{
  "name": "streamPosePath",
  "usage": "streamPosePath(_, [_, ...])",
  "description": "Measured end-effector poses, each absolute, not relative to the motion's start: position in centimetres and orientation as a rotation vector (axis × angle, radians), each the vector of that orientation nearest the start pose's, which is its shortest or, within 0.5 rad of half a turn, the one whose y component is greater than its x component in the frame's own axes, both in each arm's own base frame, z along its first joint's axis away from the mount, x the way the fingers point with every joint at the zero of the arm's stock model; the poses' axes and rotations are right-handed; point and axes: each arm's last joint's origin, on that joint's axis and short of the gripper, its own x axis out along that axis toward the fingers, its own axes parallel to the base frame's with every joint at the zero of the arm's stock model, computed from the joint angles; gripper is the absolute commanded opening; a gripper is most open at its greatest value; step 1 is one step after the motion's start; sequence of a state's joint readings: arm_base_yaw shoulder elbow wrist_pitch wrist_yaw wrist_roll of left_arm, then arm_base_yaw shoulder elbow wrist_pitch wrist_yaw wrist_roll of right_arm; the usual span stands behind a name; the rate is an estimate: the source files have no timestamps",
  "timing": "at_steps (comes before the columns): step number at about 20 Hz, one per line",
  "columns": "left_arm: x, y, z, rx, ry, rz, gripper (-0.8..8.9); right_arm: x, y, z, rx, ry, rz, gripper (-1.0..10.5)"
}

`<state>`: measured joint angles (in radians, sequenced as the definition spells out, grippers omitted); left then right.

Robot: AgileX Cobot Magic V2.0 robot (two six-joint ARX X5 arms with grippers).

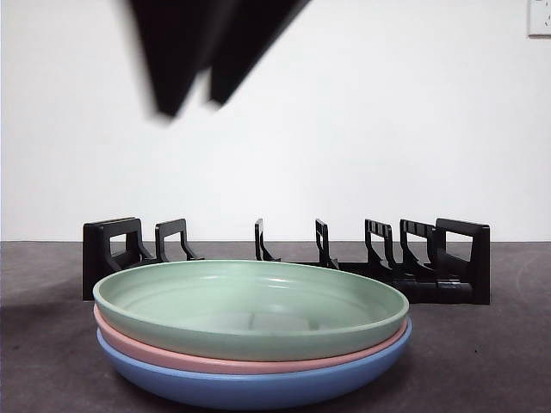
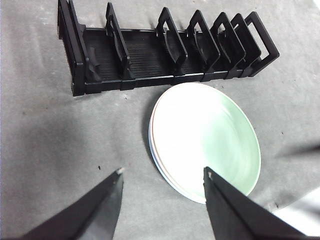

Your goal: Place the plate

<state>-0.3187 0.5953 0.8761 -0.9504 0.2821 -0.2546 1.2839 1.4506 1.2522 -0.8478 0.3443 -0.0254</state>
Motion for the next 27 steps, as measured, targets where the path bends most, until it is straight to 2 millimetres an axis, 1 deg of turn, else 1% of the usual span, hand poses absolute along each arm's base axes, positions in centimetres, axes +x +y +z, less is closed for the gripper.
streamPosePath(2, [8.8, -3.7, 31.8, -0.225, 0.749, -0.488, 2.5, 11.4, 24.6, 31.2, -0.727, 0.739, 0.766, 2.6])
streamPosePath(5, [8.8, -3.7, 31.8, -0.22, 0.742, -0.475, 2.5, 15.3, 19.7, 33.5, -0.546, 0.746, 0.625, 2.6])
streamPosePath(7, [9.1, -3.6, 32.0, -0.206, 0.705, -0.435, 2.5, 17.6, 16.1, 34.9, -0.398, 0.729, 0.553, 2.6])
streamPosePath(9, [9.4, -3.6, 32.4, -0.194, 0.638, -0.386, 2.5, 19.7, 12.9, 36.1, -0.252, 0.669, 0.493, 2.7])
streamPosePath(11, [9.7, -3.7, 32.9, -0.198, 0.583, -0.389, 2.48, 21.2, 10.5, 37.1, -0.152, 0.596, 0.464, 2.7])
streamPosePath(12, [9.8, -3.7, 33.0, -0.2, 0.564, -0.392, 2.23, 21.6, 9.7, 37.2, -0.128, 0.582, 0.451, 2.3])
streamPosePath(13, [9.9, -3.7, 33.2, -0.2, 0.548, -0.395, 0.42, 21.8, 9.3, 37.2, -0.118, 0.591, 0.446, 0.5])
streamPosePath(14, [9.9, -3.7, 33.2, -0.2, 0.542, -0.396, 0.14, 21.8, 9.1, 37.1, -0.111, 0.604, 0.448, 0.3])
streamPosePath(25, [9.8, -3.7, 33.1, -0.199, 0.554, -0.395, 0.07, 21.7, 9.4, 37.1, -0.107, 0.599, 0.472, 0.2])
streamPosePath(27, [9.9, -3.7, 33.1, -0.183, 0.529, -0.399, 0.07, 21.7, 9.4, 37.1, -0.105, 0.599, 0.471, 0.2])
